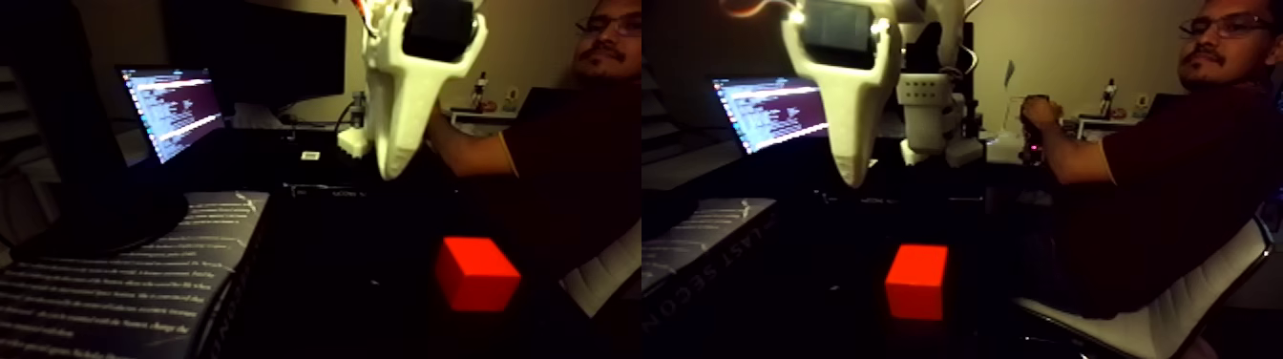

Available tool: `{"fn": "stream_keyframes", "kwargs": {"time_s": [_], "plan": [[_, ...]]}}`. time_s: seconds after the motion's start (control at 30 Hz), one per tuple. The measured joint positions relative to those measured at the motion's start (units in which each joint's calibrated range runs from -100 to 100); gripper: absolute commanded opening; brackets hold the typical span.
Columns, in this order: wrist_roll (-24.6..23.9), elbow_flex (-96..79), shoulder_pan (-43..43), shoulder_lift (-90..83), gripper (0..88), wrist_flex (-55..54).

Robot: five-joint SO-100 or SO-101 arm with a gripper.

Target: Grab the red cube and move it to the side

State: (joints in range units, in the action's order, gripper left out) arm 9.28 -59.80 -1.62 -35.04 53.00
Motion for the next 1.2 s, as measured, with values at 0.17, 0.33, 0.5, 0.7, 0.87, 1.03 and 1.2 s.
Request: {"fn": "stream_keyframes", "kwargs": {"time_s": [0.17,0.33,0.5,0.7,0.87,1.03,1.2], "plan": [[0.58,1.00,0.00,0.76,4.0,0.65],[1.05,1.91,0.62,0.93,6.2,3.26],[-1.68,1.91,0.62,0.93,6.3,3.26],[-3.88,1.91,2.24,1.01,6.4,1.22],[-4.35,1.91,5.48,1.09,6.4,0.98],[-6.29,1.91,8.42,1.09,6.6,0.00],[-7.08,1.91,9.96,1.09,13.8,0.00]]}}
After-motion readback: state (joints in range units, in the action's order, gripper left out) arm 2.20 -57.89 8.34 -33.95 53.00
